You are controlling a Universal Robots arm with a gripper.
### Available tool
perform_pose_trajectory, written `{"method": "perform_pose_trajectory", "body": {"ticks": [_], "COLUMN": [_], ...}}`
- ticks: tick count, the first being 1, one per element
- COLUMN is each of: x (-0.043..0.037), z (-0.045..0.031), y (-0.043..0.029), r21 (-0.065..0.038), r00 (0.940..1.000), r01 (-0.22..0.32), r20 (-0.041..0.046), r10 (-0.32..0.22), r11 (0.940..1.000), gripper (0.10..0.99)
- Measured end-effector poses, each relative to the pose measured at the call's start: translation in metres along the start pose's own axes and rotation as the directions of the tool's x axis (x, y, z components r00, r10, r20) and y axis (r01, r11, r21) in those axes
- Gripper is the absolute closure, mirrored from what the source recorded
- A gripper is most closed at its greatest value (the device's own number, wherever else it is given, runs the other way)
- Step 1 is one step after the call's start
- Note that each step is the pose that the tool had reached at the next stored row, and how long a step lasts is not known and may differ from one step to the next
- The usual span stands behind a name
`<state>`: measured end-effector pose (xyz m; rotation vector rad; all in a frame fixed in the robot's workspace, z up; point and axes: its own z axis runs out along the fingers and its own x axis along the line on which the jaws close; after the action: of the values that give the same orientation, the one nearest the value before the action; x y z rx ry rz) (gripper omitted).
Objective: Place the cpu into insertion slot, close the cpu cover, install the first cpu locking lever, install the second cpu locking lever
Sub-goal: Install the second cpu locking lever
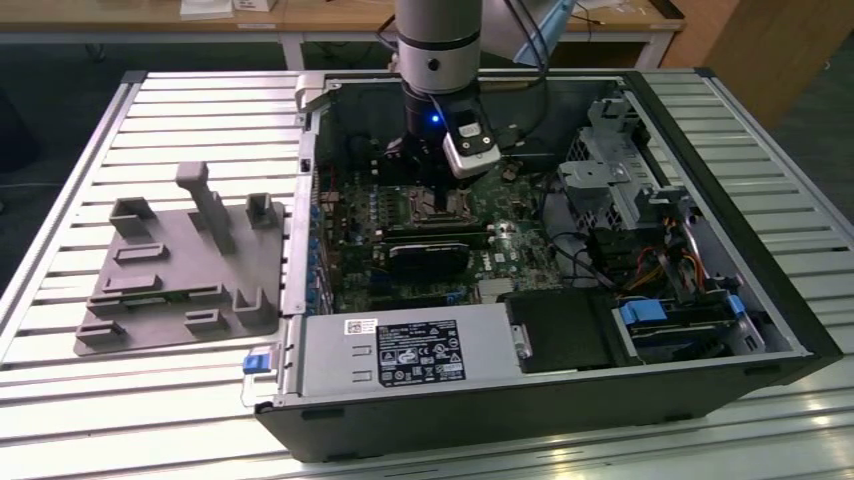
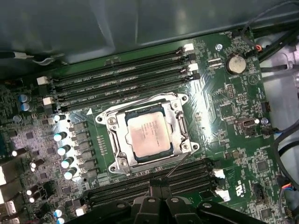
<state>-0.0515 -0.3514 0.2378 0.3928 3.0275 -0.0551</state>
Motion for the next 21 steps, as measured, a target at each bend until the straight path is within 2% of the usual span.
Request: {"method": "perform_pose_trajectory", "body": {"ticks": [2, 4, 9, 15, 18, 21], "x": [-0.0001, 0.0, 0.0015, 0.0039, 0.0047, 0.005], "z": [0.0014, 0.0027, 0.0054, 0.0074, 0.0092, 0.0115], "y": [-0.0013, -0.0031, -0.0067, -0.013, -0.0158, -0.0185], "r21": [-0.003, -0.011, -0.054, -0.069, -0.087, -0.099], "r00": [1.0, 1.0, 0.9999, 0.9998, 0.9997, 0.9997], "r01": [0.006, 0.008, 0.006, 0.004, 0.003, 0.001], "r20": [-0.0004, -0.0024, -0.0135, -0.0172, -0.0221, -0.0253], "r10": [-0.006, -0.008, -0.007, -0.006, -0.004, -0.004], "r11": [1.0, 0.9999, 0.9985, 0.9976, 0.9962, 0.9951], "gripper": [0.984, 0.984, 0.984, 0.984, 0.984, 0.984]}}
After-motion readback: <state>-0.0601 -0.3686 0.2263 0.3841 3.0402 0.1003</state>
